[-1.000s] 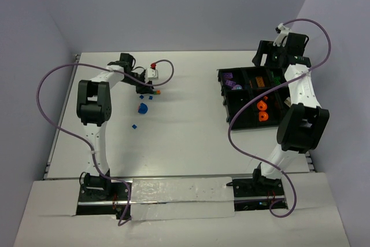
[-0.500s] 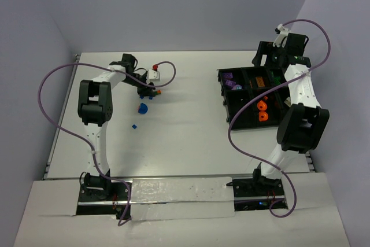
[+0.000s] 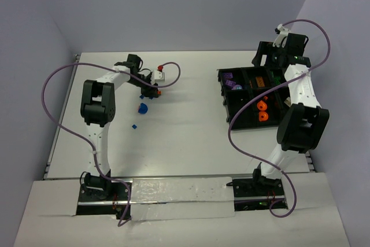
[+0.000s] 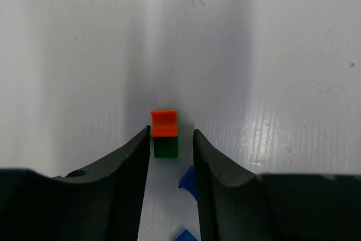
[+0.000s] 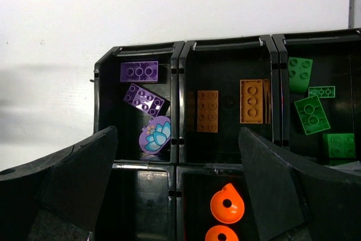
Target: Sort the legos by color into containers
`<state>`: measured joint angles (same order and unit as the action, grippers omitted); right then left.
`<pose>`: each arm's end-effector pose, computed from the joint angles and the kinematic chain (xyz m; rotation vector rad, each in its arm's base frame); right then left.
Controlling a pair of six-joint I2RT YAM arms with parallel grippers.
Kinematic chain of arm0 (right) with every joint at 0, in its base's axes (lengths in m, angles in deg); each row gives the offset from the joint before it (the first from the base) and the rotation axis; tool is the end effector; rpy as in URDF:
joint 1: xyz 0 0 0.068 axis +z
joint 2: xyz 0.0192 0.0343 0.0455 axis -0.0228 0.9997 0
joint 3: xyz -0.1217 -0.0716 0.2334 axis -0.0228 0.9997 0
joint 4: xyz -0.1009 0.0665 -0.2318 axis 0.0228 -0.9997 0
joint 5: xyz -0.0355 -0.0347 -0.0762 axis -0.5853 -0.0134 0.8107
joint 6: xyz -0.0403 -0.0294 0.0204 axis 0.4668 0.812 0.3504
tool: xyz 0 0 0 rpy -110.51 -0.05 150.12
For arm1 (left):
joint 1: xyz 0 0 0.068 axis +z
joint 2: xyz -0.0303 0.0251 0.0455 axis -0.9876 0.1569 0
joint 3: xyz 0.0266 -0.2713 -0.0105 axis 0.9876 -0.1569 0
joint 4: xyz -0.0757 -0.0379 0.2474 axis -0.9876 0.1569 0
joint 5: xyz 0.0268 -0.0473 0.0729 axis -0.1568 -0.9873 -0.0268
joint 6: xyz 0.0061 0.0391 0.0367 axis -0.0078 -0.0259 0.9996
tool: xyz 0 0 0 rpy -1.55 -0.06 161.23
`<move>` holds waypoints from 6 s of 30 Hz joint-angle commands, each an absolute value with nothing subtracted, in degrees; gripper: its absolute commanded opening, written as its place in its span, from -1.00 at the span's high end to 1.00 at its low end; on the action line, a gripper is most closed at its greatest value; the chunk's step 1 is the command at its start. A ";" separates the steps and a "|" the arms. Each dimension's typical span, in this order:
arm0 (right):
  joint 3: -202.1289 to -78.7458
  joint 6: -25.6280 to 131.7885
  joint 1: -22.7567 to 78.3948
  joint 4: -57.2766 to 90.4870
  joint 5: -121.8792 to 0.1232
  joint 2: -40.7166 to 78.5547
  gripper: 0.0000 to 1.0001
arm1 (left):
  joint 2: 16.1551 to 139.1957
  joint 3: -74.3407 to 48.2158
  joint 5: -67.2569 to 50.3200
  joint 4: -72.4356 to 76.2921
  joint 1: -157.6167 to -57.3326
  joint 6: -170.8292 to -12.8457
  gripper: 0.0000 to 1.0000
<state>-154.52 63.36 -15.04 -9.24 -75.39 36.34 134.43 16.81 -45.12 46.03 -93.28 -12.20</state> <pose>0.3894 -0.0814 0.3348 -0.0246 2.1445 0.2477 0.4536 -0.1248 0.1438 1.6811 1.7467 -0.7060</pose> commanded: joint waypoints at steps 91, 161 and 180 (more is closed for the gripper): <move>-136.40 42.82 21.76 21.76 -123.66 29.16 0.17 | 91.88 -28.14 -70.03 -41.32 -103.09 -122.66 1.00; -143.07 76.86 33.76 -8.51 -85.41 22.39 1.00 | 96.31 -15.27 -58.83 13.96 -104.97 -122.84 0.25; -144.17 78.35 35.34 -9.35 -83.04 22.65 1.00 | 97.89 -15.26 -59.27 13.71 -104.97 -123.94 0.26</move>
